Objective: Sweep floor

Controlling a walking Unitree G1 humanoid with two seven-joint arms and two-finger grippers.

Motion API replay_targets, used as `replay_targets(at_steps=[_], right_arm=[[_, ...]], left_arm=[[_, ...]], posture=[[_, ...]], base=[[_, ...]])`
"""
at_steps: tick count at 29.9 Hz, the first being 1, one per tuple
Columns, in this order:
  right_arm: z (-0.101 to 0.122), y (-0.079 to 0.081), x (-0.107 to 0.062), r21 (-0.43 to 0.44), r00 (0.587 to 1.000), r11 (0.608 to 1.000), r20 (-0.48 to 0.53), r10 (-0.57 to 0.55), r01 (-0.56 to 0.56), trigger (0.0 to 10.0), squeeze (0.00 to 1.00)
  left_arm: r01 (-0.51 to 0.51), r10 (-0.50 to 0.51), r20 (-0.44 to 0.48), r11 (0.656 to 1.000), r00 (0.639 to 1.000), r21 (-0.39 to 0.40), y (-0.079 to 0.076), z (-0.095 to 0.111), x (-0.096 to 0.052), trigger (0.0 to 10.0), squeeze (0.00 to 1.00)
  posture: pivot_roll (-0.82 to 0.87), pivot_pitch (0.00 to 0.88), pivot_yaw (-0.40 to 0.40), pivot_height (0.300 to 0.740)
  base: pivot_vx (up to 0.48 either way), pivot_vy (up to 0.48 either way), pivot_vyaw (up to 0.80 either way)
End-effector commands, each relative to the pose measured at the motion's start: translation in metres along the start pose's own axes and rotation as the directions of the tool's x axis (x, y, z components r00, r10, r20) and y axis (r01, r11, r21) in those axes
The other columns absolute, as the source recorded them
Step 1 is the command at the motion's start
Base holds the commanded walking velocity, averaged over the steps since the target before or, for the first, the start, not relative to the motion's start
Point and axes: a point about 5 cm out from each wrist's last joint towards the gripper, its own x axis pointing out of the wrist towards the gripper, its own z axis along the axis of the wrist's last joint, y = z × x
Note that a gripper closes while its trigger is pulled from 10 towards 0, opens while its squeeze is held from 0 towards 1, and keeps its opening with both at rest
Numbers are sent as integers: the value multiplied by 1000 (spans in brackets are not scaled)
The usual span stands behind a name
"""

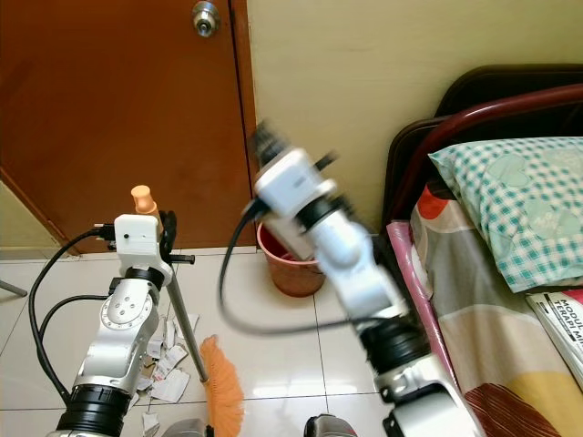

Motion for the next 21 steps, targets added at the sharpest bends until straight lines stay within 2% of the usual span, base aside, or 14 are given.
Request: replay_targets(at_steps=[1,6,10,11,13,15,16,17,18,19,20,21], right_arm=[[10,-2,3,-42,998,999,57,29,-26,10000,0],[11,-9,4,-82,997,997,77,4,2,10000,0],[22,-31,10,-92,985,986,121,-126,137,10000,0],[22,-31,10,-92,985,986,121,-126,137,10000,0],[32,-43,15,-86,971,976,155,-184,199,10000,0],[45,-61,21,-11,939,955,186,-289,296,10000,0],[56,-77,27,82,904,925,196,-379,370,10000,0],[56,-77,27,82,904,925,196,-379,370,10000,0],[60,-84,30,129,889,909,195,-415,396,10000,0],[60,-84,30,129,889,909,195,-415,396,10000,0],[63,-92,33,192,870,884,181,-458,425,10000,0],[63,-92,33,192,870,884,181,-458,425,10000,0]], left_arm=[[-8,8,34,1000,999,-3,0,6,3,10000,0],[-7,7,33,1000,999,-4,-1,6,3,10000,0],[-8,8,38,1000,999,-6,-1,7,5,10000,0],[-8,8,38,1000,999,-6,-1,7,5,10000,0],[-8,8,39,1000,999,-7,-1,7,6,10000,0],[-7,7,40,1000,999,-7,-2,7,6,10000,0],[-5,5,41,1000,999,-8,-2,7,6,10000,0],[-5,5,41,1000,999,-8,-2,7,6,10000,0],[-2,3,42,1000,999,-9,-3,8,6,10000,0],[-2,3,42,1000,999,-9,-3,8,6,10000,0],[2,-1,45,1000,999,-12,-4,8,6,10000,0],[2,-1,45,1000,999,-12,-4,8,6,10000,0]], posture=[[-16,0,1,740],[-17,0,-3,740],[-20,0,-1,740],[-20,0,-1,740],[-22,0,1,740],[-22,0,1,740],[-24,0,4,740],[-24,0,4,740],[-24,0,4,740],[-24,0,4,740],[-22,0,5,740],[-22,0,5,740]], base=[[0,0,0],[0,0,0],[0,0,0],[0,0,0],[0,0,0],[0,0,0],[0,0,0],[0,0,0],[0,0,0],[0,0,0],[0,0,0],[0,0,0]])
